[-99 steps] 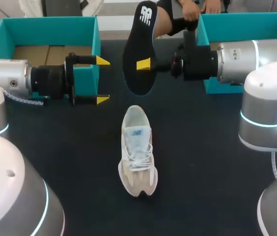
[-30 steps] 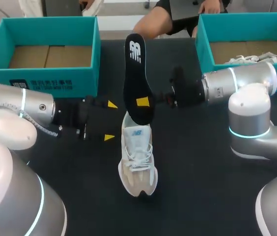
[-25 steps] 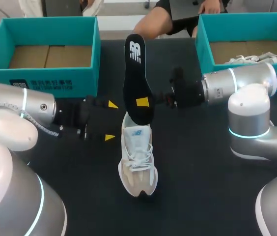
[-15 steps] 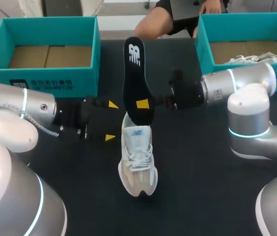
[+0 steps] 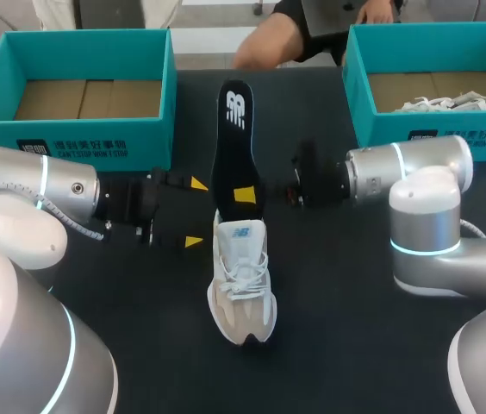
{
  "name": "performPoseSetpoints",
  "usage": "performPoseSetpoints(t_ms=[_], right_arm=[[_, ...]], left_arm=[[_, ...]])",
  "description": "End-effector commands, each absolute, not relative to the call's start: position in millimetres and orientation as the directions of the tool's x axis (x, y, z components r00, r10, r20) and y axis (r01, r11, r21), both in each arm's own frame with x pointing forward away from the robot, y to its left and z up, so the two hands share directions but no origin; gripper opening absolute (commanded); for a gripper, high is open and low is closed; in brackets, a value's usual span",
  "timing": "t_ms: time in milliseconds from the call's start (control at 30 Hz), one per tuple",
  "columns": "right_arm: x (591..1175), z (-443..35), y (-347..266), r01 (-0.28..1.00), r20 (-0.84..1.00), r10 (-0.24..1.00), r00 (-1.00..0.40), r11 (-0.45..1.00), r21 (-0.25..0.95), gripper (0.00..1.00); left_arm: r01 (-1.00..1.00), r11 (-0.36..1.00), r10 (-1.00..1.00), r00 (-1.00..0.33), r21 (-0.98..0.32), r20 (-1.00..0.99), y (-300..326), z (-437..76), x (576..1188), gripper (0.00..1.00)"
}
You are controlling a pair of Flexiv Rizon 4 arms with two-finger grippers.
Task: Take the shoe out of the shoebox, open the shoe tongue, remove and reinsert the insole, then place the shoe into the shoebox
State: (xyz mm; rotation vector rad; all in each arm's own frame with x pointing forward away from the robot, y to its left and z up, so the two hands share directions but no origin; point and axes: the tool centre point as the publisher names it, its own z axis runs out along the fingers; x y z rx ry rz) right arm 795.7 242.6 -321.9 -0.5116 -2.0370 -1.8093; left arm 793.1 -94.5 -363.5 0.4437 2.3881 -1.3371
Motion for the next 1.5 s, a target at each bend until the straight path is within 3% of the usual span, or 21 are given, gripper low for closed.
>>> performPoseSetpoints(t_ms=[33, 600, 1000, 1067, 1167, 1500], right_arm=[[786.0, -327.9, 247.4, 0.502, 0.502, 0.033, -0.864, 0.100, 0.859, 0.00], [746.6, -362.3, 255.5, 0.591, 0.589, 0.053, -0.807, 0.083, 0.802, 0.00], [744.9, -354.5, 251.5, 0.601, 0.595, 0.087, -0.799, 0.115, 0.791, 0.01], [747.3, -348.2, 251.7, 0.583, 0.575, 0.095, -0.812, 0.121, 0.803, 0.33], [750.8, -339.3, 252.4, 0.562, 0.553, 0.096, -0.827, 0.133, 0.817, 0.52], [764.5, -319.7, 255.3, 0.509, 0.501, 0.087, -0.861, 0.165, 0.845, 0.47]], left_arm=[[0.440, 0.503, 0.094, -0.883, -0.744, -0.459, -94.5, -363.1, 792.7, 1.00], [0.440, 0.503, 0.094, -0.883, -0.744, -0.459, -94.5, -363.1, 792.7, 1.00], [0.440, 0.503, 0.094, -0.883, -0.744, -0.459, -94.5, -363.1, 792.7, 1.00], [0.440, 0.503, 0.094, -0.883, -0.744, -0.459, -94.5, -363.1, 792.7, 1.00], [0.440, 0.503, 0.094, -0.883, -0.744, -0.459, -94.5, -363.1, 792.7, 1.00], [0.440, 0.503, 0.094, -0.883, -0.744, -0.459, -94.5, -363.1, 792.7, 1.00]])
